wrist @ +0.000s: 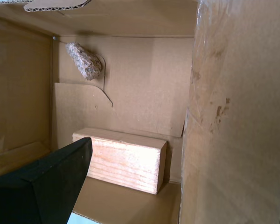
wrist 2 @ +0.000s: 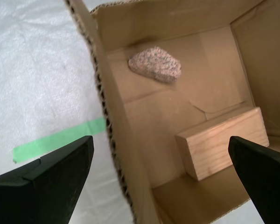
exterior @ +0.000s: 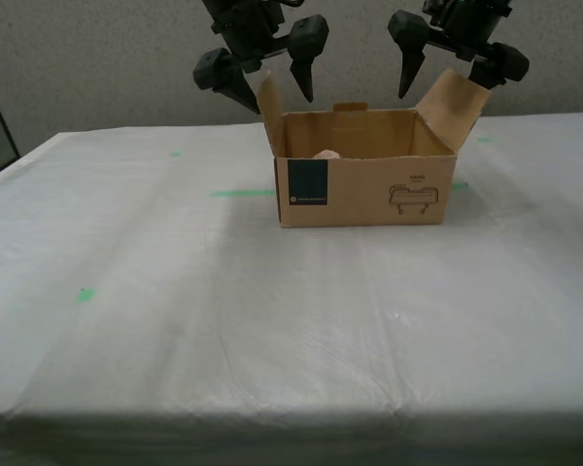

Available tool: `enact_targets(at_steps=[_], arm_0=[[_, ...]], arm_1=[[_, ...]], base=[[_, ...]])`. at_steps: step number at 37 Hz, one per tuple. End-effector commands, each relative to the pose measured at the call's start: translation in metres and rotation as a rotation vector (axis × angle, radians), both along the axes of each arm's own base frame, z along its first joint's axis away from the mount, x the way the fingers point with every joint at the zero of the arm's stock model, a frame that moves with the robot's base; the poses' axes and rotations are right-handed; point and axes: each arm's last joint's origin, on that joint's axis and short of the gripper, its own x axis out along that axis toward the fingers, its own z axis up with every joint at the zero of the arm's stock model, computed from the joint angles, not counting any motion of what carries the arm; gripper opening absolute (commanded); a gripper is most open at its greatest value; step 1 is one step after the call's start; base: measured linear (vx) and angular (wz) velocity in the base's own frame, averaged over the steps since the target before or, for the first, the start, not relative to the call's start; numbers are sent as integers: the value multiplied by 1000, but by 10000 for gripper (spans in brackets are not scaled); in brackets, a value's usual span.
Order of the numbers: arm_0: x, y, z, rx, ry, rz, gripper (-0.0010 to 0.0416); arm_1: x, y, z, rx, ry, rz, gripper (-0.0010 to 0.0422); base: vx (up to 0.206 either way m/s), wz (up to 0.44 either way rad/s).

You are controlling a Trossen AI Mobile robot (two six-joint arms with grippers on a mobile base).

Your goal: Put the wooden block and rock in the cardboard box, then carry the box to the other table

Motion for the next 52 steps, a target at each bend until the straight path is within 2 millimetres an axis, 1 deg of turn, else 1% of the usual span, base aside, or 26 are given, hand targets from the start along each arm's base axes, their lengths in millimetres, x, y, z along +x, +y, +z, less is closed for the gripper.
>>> enact_targets(at_steps=[1, 7, 11, 16, 20, 25, 30, 34, 38, 43, 47, 52], arm_0=[[-3, 0, 5, 3, 2, 4, 396], [-8, -2, 20, -20, -37, 21, 396], [-13, -4, 36, -32, -77, 29, 396], [-24, -7, 63, -56, -134, 26, 396], [-37, -10, 87, -45, -195, 26, 396], [-56, -14, 122, -27, -288, 24, 396], [-79, -19, 155, -9, -380, 21, 396], [-97, -23, 176, 3, -446, 21, 396], [-113, -26, 193, -2, -510, 48, 396], [-130, -30, 209, 4, -563, 52, 396], [-140, -32, 218, 11, -594, 50, 395], [-148, -34, 225, 16, -618, 49, 393]], arm_1=[[-2, 3, 3, 15, 30, 1, 396], [-2, 9, 10, 38, 44, -16, 396], [-2, 15, 22, 31, 20, -14, 396], [-7, 18, 47, 11, -39, -17, 396], [-14, 24, 71, 45, -121, 11, 396], [-30, 31, 107, 100, -244, 40, 396], [-51, 41, 146, 77, -340, 46, 396], [-69, 50, 175, 40, -405, 53, 396], [-88, 59, 197, 6, -464, 56, 396], [-110, 70, 216, -28, -530, 58, 396], [-125, 78, 223, -47, -564, 62, 396], [-136, 84, 231, -61, -588, 66, 396]], base=[[0, 0], [0, 0], [0, 0], [0, 0], [0, 0], [0, 0], [0, 0], [0, 0], [0, 0], [0, 0], [0, 0], [0, 0]])
